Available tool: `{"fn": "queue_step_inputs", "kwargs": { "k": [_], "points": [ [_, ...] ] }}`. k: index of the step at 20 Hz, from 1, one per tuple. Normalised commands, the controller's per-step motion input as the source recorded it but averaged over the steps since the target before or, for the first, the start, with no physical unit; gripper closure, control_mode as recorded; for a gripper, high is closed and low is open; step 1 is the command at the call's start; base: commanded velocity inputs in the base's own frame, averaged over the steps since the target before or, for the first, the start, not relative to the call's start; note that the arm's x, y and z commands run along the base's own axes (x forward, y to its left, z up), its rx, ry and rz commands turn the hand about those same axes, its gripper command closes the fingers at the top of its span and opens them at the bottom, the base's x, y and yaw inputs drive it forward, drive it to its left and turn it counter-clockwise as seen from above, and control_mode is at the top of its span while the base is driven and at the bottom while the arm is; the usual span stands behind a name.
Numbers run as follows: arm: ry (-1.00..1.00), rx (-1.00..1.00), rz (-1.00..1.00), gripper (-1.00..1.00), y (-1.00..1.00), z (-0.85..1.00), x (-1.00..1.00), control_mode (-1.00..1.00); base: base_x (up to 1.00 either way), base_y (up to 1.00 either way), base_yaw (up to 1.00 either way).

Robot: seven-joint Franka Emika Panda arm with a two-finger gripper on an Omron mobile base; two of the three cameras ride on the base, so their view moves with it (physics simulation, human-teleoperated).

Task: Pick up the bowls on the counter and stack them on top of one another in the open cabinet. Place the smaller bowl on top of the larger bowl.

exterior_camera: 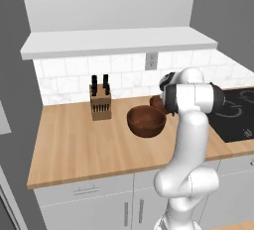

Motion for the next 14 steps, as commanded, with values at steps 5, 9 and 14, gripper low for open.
{"fn": "queue_step_inputs", "kwargs": {
  "k": [5, 9, 14],
  "points": [
    [0.00, 0.00, -0.03, -1.00, 0.00, -0.13, 0.22, -1.00, 0.00, 0.00, 0.00],
    [0.00, 0.00, -0.01, 1.00, 0.00, -0.11, 0.09, -1.00, 0.00, 0.00, 0.00],
    [0.00, 0.00, 0.00, 1.00, 0.00, 0.00, 0.00, -1.00, 0.00, 0.00, 0.00]
  ]
}}
